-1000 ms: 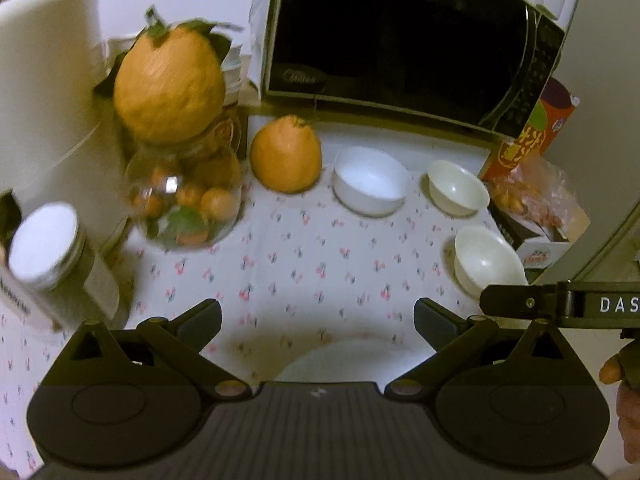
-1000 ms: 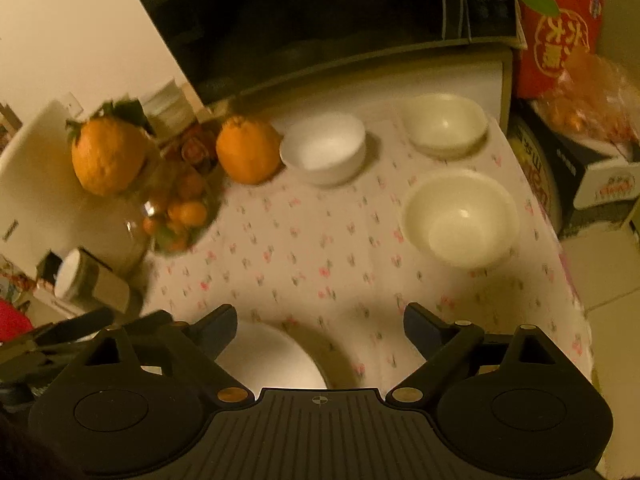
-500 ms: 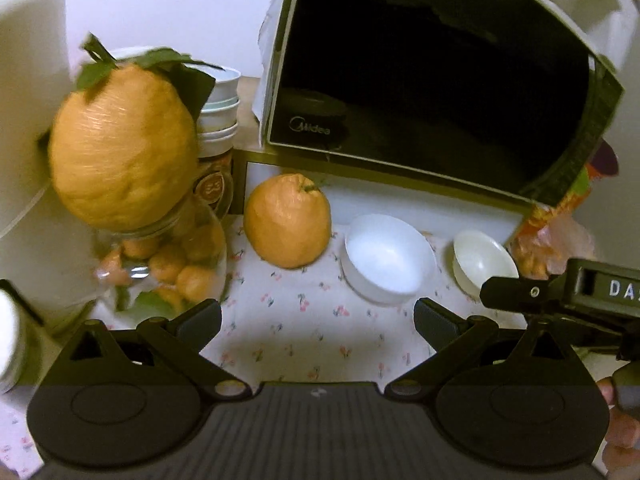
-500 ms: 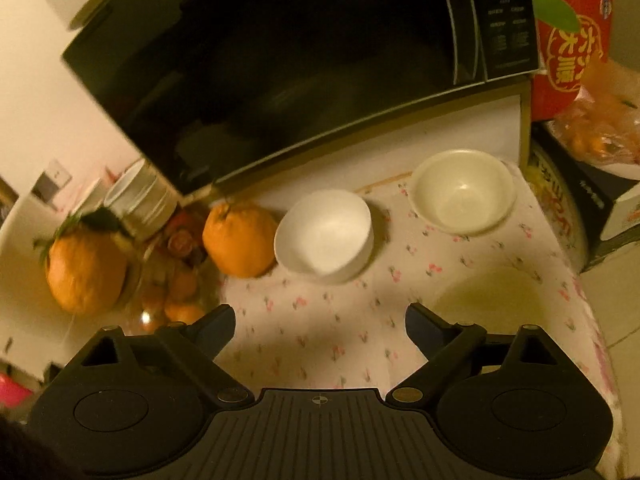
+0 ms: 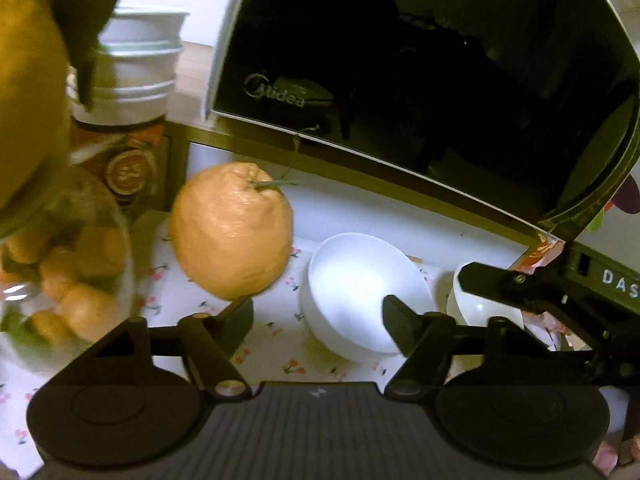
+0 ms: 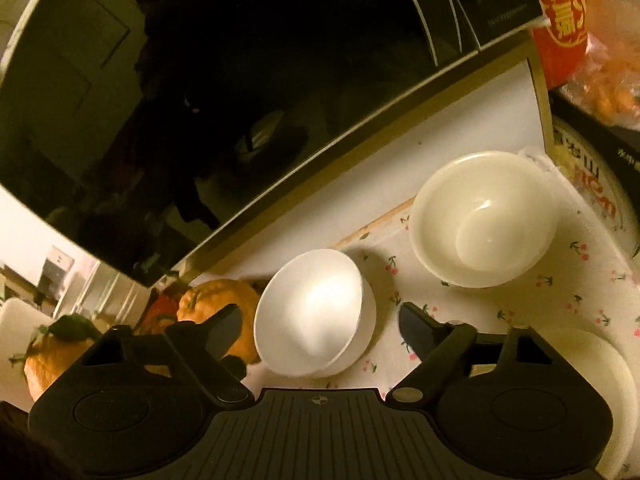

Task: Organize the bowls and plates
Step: 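Close both grippers on the white bowl's rim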

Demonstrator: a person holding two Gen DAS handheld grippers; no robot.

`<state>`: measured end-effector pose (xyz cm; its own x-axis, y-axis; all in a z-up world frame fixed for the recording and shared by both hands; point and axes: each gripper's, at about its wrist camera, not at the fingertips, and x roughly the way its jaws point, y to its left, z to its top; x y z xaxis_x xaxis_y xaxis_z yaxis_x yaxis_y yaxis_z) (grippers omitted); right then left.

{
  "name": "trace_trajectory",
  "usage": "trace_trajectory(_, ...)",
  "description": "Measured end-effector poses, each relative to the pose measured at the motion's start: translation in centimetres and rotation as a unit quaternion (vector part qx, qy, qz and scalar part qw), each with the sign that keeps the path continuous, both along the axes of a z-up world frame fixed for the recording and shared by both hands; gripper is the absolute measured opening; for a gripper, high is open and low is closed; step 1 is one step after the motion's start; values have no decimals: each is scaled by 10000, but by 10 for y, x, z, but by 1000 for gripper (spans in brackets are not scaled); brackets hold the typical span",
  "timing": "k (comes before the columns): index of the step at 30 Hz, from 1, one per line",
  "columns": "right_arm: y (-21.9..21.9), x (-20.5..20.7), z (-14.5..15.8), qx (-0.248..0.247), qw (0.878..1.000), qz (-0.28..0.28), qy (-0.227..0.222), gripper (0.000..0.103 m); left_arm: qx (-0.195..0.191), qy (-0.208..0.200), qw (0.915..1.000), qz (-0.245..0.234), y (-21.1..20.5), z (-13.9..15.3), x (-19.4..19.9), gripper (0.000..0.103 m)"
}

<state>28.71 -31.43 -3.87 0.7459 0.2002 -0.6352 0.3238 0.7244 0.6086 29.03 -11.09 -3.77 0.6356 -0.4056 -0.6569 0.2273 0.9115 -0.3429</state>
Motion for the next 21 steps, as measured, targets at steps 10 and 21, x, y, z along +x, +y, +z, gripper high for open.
trace_trajectory(10,-4,11,-28,161,9997,-159,39,46,-188,-77,9998,-49,-5,-19,15,30)
trace_trajectory(21,10,15,-36,-372,9991,-47,184,17,-224,-47,9996,-154,-8,-29,21,12)
